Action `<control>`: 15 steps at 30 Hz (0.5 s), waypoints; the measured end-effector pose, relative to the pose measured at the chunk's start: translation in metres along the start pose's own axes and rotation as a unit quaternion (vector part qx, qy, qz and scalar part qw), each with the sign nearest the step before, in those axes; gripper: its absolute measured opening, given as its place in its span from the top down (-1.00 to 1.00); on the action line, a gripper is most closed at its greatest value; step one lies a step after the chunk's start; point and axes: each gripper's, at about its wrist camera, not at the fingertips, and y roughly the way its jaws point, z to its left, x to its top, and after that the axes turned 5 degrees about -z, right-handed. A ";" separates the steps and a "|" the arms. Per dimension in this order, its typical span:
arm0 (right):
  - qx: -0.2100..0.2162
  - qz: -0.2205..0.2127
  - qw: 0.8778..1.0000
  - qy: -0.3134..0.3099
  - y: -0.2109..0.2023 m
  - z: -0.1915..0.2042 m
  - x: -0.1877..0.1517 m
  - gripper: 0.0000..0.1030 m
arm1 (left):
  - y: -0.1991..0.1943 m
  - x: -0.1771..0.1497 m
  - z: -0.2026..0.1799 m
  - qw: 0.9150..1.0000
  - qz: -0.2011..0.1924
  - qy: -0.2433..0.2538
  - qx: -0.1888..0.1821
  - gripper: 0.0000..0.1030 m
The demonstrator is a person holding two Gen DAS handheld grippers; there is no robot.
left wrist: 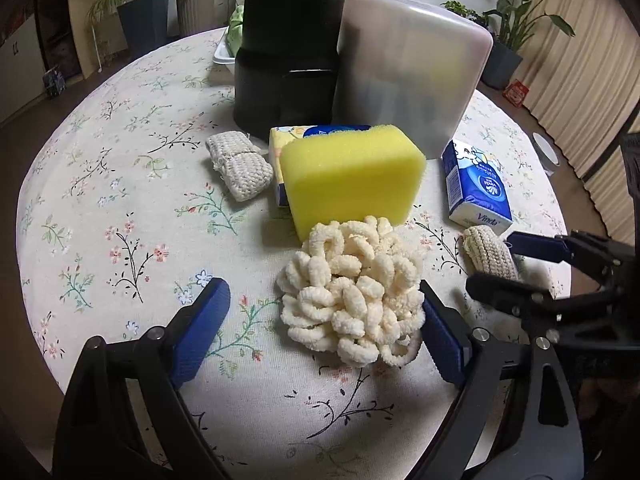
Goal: Organize soft objects
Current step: 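Grasp the cream coiled sponge with the left tool while the right tool grasps the white knitted scrubber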
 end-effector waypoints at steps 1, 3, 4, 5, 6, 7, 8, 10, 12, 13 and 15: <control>-0.003 0.001 1.000 -0.002 0.000 0.000 0.001 -0.43 | -0.001 0.000 0.000 1.000 -0.001 0.000 0.001 -0.69; -0.001 0.002 1.000 -0.012 0.001 0.006 0.001 -0.37 | -0.002 -0.001 0.001 1.000 -0.002 0.001 0.000 -0.67; 0.000 0.003 1.000 -0.015 0.001 0.007 0.000 -0.35 | -0.002 -0.001 0.001 1.000 -0.002 0.001 0.001 -0.66; 0.000 0.003 1.000 -0.020 0.001 0.011 -0.001 -0.35 | -0.002 -0.002 0.001 1.000 -0.001 0.003 0.003 -0.65; 0.001 0.003 1.000 -0.023 0.000 0.012 -0.001 -0.35 | -0.002 -0.002 0.000 1.000 -0.002 0.005 0.005 -0.65; -0.001 0.002 1.000 -0.027 0.001 0.013 -0.002 -0.34 | -0.002 -0.002 0.000 1.000 -0.002 0.007 0.006 -0.64; -0.005 0.002 0.999 -0.034 0.001 0.015 -0.002 -0.32 | -0.002 -0.003 -0.001 1.000 -0.002 0.009 0.008 -0.63; -0.008 0.000 0.999 -0.039 0.001 0.015 -0.002 -0.24 | -0.002 -0.003 -0.002 1.000 -0.003 0.012 0.012 -0.57; -0.016 -0.003 0.999 -0.045 0.002 0.014 -0.001 -0.12 | -0.002 -0.002 -0.002 1.000 -0.004 0.012 0.012 -0.51; -0.021 -0.003 0.999 -0.049 0.002 0.014 -0.001 -0.05 | -0.002 -0.002 -0.003 1.000 -0.004 0.013 0.011 -0.42; -0.025 -0.003 0.998 -0.053 0.002 0.014 -0.001 0.10 | -0.002 -0.003 -0.007 1.000 -0.005 0.020 0.008 -0.27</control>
